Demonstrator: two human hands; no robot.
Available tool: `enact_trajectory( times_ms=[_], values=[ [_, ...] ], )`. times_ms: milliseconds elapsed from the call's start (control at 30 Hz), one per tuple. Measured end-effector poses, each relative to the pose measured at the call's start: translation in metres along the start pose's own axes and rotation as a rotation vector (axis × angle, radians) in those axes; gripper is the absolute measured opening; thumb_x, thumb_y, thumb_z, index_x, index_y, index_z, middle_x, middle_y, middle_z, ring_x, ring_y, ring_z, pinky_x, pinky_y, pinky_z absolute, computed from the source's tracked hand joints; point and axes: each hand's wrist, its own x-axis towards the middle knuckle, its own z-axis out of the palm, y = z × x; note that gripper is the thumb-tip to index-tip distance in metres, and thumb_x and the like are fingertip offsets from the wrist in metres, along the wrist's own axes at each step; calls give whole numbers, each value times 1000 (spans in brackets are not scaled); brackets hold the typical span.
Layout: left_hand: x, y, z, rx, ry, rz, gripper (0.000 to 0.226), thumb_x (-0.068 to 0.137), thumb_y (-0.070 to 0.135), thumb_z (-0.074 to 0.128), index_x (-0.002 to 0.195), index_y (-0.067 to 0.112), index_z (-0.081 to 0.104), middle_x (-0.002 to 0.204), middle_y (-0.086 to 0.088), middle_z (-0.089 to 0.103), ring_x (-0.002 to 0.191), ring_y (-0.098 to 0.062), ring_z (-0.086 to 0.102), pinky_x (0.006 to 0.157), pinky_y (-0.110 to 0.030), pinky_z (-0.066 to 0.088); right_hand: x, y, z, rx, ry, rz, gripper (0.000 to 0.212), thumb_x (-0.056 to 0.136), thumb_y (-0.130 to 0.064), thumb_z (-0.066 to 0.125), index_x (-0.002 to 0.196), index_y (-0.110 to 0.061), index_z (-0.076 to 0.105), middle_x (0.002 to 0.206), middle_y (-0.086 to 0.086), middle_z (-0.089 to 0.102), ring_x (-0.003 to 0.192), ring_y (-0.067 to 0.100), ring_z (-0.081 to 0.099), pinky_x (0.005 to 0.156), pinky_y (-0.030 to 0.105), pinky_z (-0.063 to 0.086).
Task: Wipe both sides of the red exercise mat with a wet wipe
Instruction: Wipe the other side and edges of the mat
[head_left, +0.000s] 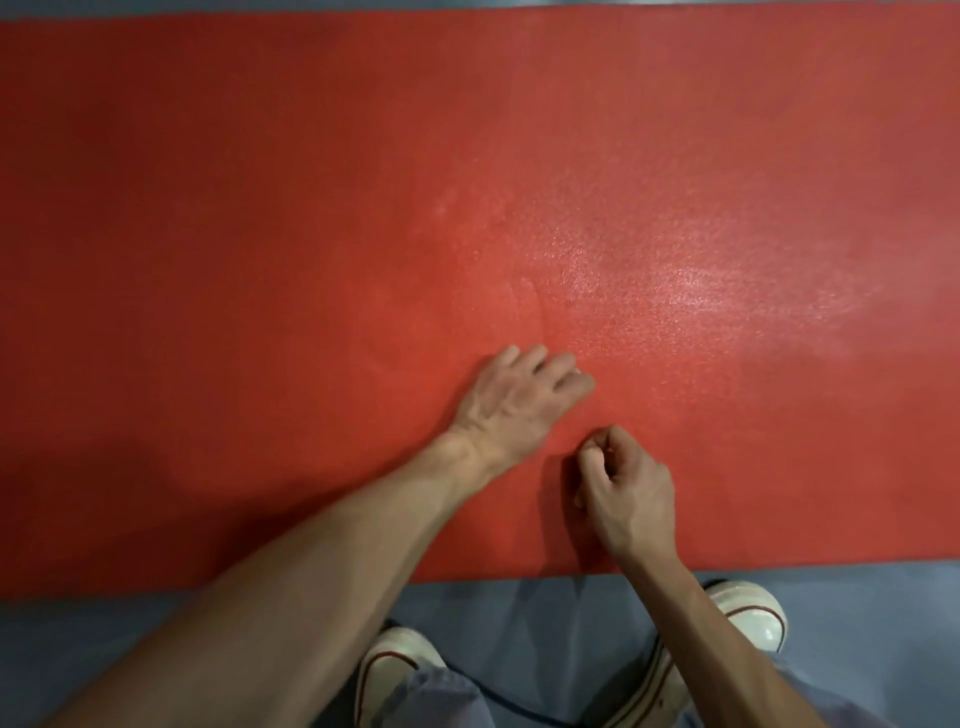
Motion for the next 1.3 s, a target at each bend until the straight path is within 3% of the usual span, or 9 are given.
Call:
enact_trajectory(
  times_ms=[200,333,500,600,800,867,1000,1067,1300],
  values=[
    [-26,-142,-32,72,199,-826,23,101,31,48,119,21,59,110,-9,66,101,-36,61,83,-49,40,4,0,2,-75,-5,-45,29,81,-49,35,76,-26,52,59,-2,65,60,27,63,62,42,51],
    [-20,-124,-27,28,203,-766,19,98,31,50,104,19,65,102,-9,64,93,-37,63,79,-50,44,33,-13,-9,-137,-6,-201,28,85,-47,36,80,-24,50,60,0,64,61,31,63,58,41,48],
    [25,-21,-1,-111,148,-218,7,93,19,61,91,24,66,83,1,59,71,-25,60,64,-40,38,104,-35,-35,-143,197,-319,10,96,-26,51,103,-21,57,79,6,68,73,34,64,64,36,44],
    [25,-42,-2,-73,172,-221,12,97,22,55,87,20,61,81,-2,55,71,-25,55,63,-41,36,143,-47,-47,-192,226,-447,15,99,-20,51,111,-12,56,99,8,63,88,29,58,76,38,44],
    [9,-160,-34,40,245,-962,13,101,27,52,103,15,59,106,-14,62,101,-38,61,87,-52,41,190,-84,-42,-368,168,-632,21,97,-25,50,109,-9,56,104,11,57,91,30,51,82,48,46],
    [21,-149,-35,21,255,-980,8,99,23,57,100,17,60,103,-13,63,98,-38,63,86,-52,45,199,-106,-37,-389,87,-726,23,96,-29,47,107,-11,55,102,10,56,89,30,52,79,49,47],
    [68,-80,-19,-112,247,-495,12,93,26,59,84,19,60,79,-5,60,73,-32,62,66,-42,46,216,-139,-35,-394,-34,-806,23,97,-34,47,103,-14,56,98,6,61,85,31,60,71,46,50],
    [79,-79,-15,-132,233,-461,18,96,31,57,85,18,61,80,-4,61,76,-31,61,69,-42,39,220,-149,-42,-416,-61,-796,20,98,-34,50,102,-16,56,94,3,64,79,30,63,65,44,53],
    [23,-189,-39,-92,311,-1211,21,104,42,51,94,23,56,98,-8,70,103,-35,62,90,-46,36,205,-167,-31,-479,-144,-801,23,100,-40,44,106,-21,55,90,1,69,75,30,66,65,45,56]
  ],
)
